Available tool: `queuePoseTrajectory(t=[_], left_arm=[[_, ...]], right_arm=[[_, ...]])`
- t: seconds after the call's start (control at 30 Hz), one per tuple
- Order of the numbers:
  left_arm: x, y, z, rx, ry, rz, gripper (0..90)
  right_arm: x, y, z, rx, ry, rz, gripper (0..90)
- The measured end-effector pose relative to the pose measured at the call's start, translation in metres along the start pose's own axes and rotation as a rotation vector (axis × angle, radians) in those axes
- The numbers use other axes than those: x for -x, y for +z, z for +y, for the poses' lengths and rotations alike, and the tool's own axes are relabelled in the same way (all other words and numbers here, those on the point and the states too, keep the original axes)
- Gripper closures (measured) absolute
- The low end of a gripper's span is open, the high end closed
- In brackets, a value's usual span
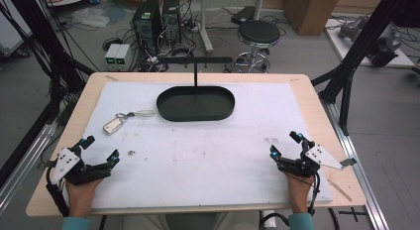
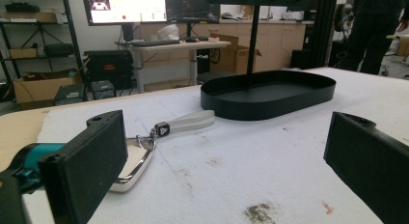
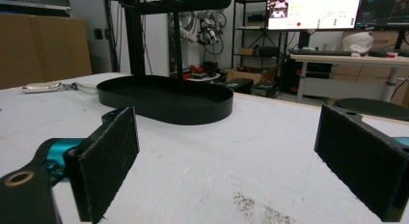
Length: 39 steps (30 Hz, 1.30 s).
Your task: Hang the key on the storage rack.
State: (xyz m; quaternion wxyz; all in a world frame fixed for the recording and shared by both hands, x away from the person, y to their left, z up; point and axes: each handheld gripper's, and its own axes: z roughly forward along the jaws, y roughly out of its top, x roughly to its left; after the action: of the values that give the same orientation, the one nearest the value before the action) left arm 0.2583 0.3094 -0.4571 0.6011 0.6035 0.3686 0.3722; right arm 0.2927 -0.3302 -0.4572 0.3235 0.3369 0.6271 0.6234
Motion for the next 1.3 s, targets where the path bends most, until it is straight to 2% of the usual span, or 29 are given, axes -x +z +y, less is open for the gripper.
queuePoseTrajectory(t=[0.4, 0.53, 0.73, 0.9, 1.1, 1.2, 1.3], left_arm=[[0.0, 0.0, 0.0, -0.006, -0.004, 0.012, 2.0], [-0.001, 0.0, 0.0, -0.001, -0.019, 0.018, 2.0], [-0.001, 0.0, 0.0, 0.0, -0.02, 0.026, 2.0], [-0.004, 0.002, 0.002, -0.043, -0.041, 0.05, 2.0], [-0.01, 0.007, 0.012, -0.089, -0.072, -0.009, 2.0], [-0.016, 0.012, 0.023, -0.116, -0.067, -0.023, 2.1], [-0.023, 0.017, 0.036, -0.125, -0.084, -0.054, 2.0]], right_arm=[[0.0, 0.0, 0.0, 0.004, -0.012, 0.001, 7.8], [0.0, 0.0, 0.0, -0.001, 0.001, -0.001, 7.8], [0.0, 0.0, 0.0, 0.0, 0.002, -0.002, 7.8], [0.0, 0.0, 0.0, -0.002, -0.003, -0.002, 7.8], [0.0, 0.0, 0.0, -0.004, -0.002, -0.001, 7.8], [0.0, 0.0, 0.0, -0.005, -0.002, -0.003, 7.8], [0.0, 0.0, 0.0, -0.003, -0.004, -0.001, 7.8]])
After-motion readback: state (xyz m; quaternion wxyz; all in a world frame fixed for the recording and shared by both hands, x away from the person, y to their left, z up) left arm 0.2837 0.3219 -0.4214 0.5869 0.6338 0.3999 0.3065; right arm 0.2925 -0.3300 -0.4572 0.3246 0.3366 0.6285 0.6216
